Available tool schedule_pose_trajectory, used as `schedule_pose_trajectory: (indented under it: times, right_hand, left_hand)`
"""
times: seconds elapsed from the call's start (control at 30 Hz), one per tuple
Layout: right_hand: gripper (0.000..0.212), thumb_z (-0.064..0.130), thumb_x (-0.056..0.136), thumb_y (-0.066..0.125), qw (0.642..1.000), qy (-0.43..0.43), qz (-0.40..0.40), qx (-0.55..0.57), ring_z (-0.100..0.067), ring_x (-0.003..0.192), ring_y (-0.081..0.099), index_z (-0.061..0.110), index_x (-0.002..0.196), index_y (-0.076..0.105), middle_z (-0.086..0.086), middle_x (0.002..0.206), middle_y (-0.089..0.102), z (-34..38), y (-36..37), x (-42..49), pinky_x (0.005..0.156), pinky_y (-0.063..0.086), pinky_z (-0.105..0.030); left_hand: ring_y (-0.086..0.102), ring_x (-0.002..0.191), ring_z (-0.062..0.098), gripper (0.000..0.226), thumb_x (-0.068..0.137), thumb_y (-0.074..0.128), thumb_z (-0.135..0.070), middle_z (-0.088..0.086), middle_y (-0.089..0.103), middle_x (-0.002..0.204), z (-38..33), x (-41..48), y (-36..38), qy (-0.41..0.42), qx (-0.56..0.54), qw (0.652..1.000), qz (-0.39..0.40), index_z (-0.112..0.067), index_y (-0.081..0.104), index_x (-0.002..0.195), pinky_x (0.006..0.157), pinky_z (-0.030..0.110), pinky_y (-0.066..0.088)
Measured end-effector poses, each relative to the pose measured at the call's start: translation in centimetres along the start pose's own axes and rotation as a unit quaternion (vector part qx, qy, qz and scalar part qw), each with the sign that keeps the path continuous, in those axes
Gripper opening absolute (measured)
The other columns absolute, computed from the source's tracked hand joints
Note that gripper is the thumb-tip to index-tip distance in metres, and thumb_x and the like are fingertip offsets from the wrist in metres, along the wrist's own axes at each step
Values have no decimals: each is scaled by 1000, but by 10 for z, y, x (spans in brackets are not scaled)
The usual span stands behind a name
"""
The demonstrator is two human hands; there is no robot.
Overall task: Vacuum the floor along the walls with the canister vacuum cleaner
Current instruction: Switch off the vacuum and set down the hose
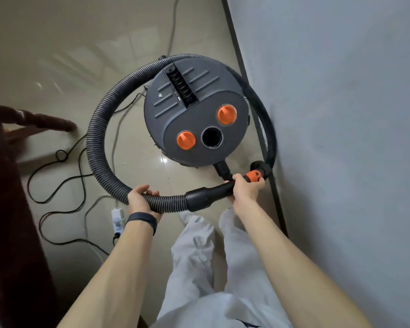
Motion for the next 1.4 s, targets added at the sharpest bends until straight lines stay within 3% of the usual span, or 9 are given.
schedule_pose_trajectory:
  times: [0.13, 0.23, 0.47, 0.63, 0.8, 0.97, 1.1, 1.27, 1.4]
  right_hand:
    - [108, 0, 92, 70, 995, 27, 98, 5, -35, 125, 57, 43, 163, 1, -12, 156, 38, 9, 21, 17, 93, 57, -46]
    - [106, -6, 90, 67, 990, 57, 127, 11, -37, 128, 55, 45, 162, 8, -12, 156, 41, 3, 33, 40, 106, 50, -54]
    - [89, 8, 94, 67, 983, 31, 127, -127, -30, 122, 52, 32, 162, 16, -1, 141, 50, -12, 54, 67, 93, 51, -50]
    - [85, 35, 81, 69, 980, -7, 111, -165, -28, 129, 55, 31, 158, 33, -2, 147, 53, 0, 49, 85, 109, 48, -48]
    - [56, 43, 99, 57, 976, -125, 113, -137, -22, 133, 53, 31, 152, 45, 3, 149, 53, 52, 41, 56, 115, 43, -45]
    - [80, 52, 102, 55, 883, -391, 136, -224, -9, 157, 15, 31, 165, 10, 5, 172, 13, 107, 60, -3, 123, 15, -22]
    - [112, 67, 84, 72, 798, -446, 131, -385, -31, 160, -3, 47, 161, -7, -16, 171, -16, 117, 86, -5, 127, 13, -43]
    - [132, 31, 81, 86, 767, -443, 97, -454, -40, 157, 11, 44, 160, -18, -20, 169, -16, 122, 94, 4, 124, 22, -46]
    - [128, 26, 85, 81, 750, -452, 70, -478, -47, 148, 28, 42, 159, -22, -22, 167, -14, 114, 96, 0, 119, 31, -45]
  left_hand:
    - [65, 83, 24, 29, 85, 70, -26, 6, 63, 89, 2, 13, -2, 23, 155, 985, -76, -13, 49, 101, 79, 42, 55]
    - [64, 102, 29, 19, 90, 67, -25, 9, 65, 103, 18, 15, 14, -32, 214, 976, -13, -13, 52, 93, 92, 45, 50]
    - [62, 111, 25, 29, 88, 70, -31, 7, 64, 117, 71, 34, 59, -86, 240, 962, 95, -16, 62, 111, 87, 41, 48]
    - [62, 96, 25, 25, 80, 74, -28, 2, 63, 101, 61, 55, 82, 91, 220, 971, 16, -22, 53, 92, 80, 37, 47]
    - [63, 104, 25, 47, 57, 71, -28, -3, 67, 105, 25, 68, 84, 205, 294, 933, 30, -28, 54, 101, 98, 53, 49]
    - [61, 103, 25, 87, 54, 62, -14, -6, 63, 108, 4, 51, 94, 264, 239, 934, 13, -25, 35, 136, 101, 45, 47]
    - [65, 93, 16, 83, 64, 61, -9, -4, 65, 111, -7, 33, 93, 353, 233, 906, 13, -39, 36, 137, 93, 44, 52]
    - [60, 110, 13, 48, 90, 54, -41, -8, 62, 117, -40, 23, 101, 453, 238, 859, -3, -48, 42, 136, 100, 34, 45]
    - [55, 95, 23, 46, 99, 44, -40, 1, 59, 109, -65, 43, 99, 410, 340, 846, -33, -46, 34, 144, 90, 29, 40]
Point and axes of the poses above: each hand's wrist, its own x-axis towards the middle knuckle, its own y-axis out of the palm, z = x × y, the point moved 5 cm from there along x, towards the middle knuckle
